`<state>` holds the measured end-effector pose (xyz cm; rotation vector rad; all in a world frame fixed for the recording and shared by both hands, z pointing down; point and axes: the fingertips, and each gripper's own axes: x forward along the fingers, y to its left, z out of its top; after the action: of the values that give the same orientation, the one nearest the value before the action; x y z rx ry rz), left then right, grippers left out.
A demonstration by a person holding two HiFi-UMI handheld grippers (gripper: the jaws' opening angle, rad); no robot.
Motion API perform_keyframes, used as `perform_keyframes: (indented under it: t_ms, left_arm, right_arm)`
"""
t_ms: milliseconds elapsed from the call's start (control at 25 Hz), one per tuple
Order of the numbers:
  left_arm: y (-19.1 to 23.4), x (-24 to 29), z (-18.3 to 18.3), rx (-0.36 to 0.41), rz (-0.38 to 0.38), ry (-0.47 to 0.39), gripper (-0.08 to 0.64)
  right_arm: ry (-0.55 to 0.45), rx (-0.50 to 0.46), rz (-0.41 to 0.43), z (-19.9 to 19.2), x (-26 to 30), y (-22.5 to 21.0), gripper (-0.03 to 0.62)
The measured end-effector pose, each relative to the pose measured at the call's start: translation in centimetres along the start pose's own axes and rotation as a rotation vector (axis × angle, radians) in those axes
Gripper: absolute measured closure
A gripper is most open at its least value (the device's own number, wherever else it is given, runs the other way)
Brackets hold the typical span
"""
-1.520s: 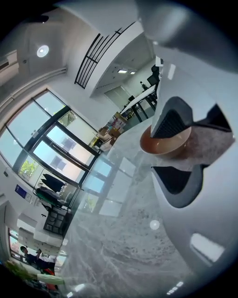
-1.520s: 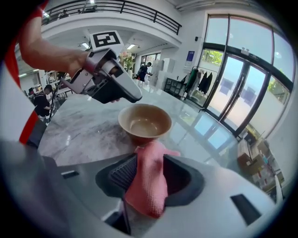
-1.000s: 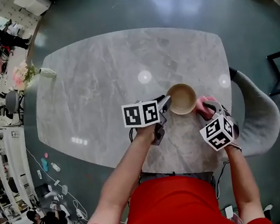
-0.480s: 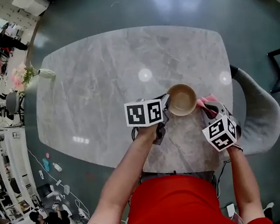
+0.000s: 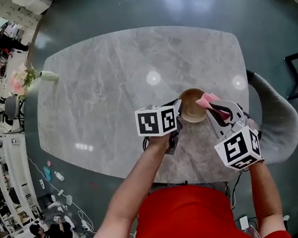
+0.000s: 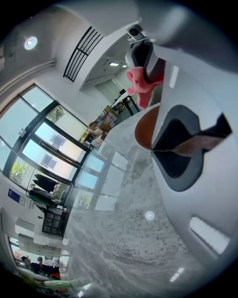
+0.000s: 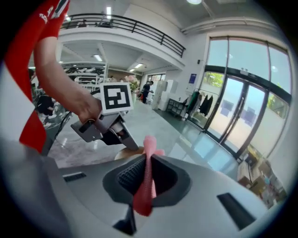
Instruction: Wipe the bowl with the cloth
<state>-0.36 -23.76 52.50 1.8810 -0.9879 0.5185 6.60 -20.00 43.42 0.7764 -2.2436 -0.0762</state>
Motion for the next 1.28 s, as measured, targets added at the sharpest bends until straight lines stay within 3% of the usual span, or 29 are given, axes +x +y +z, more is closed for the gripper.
perform_keyframes:
  t_ms: [160, 280, 400, 560, 680, 800, 880, 1080, 1200, 1280]
  left_arm:
    - [-0.8, 0.2, -0.3, -0.001, -0.004, 0.005, 0.545]
    - [-1.2, 0.2, -0.4, 0.0, -0.009, 0.007, 0.545]
    - [-1.2, 0.1, -0.6, -0.001, -0.015, 0.011, 0.545]
    - [-0.7, 0.0, -1.1, 0.019, -0.017, 0.025, 0.545]
    - [-0.3, -0.1, -1.0, 0.041, 0.015, 0.01, 0.545]
    - [0.0, -0.1, -0.5, 0.045, 0.036, -0.013, 0.545]
    - [0.2, 0.0, -0.6, 0.045, 0.038, -0.012, 0.545]
    - [0.0, 0.2, -0.8, 0.06, 0.031, -0.001, 0.545]
    - [0.1, 0.0, -0.5, 0.077, 0.045, -0.016, 0.546]
    - [0.2, -0.1, -0.2, 0.084, 0.052, -0.029, 0.546]
  right_arm:
    - [0.124, -0.22, 0.143, -0.5, 3.9, 2.8, 0.571]
    - [0.217, -0.277, 0.194, -2.1, 6.6, 3.8, 0.571]
    - [0.265, -0.281, 0.178, -2.5, 8.4, 3.7, 0.571]
    - [0.306, -0.33, 0.093, -2.3, 10.0, 2.9, 0.571]
    - [0.444, -0.412, 0.045, -3.6, 10.4, 2.0, 0.571]
    - [0.573, -0.445, 0.085, -5.2, 9.8, 1.8, 0.572]
    - [0.585, -0.441, 0.113, -5.3, 9.6, 2.0, 0.572]
    - [0.505, -0.5, 0.077, -3.7, 10.4, 1.2, 0.572]
    - [0.542, -0.555, 0.098, -4.2, 10.2, 1.3, 0.571]
    - [0.592, -0.56, 0.16, -5.0, 9.3, 1.7, 0.572]
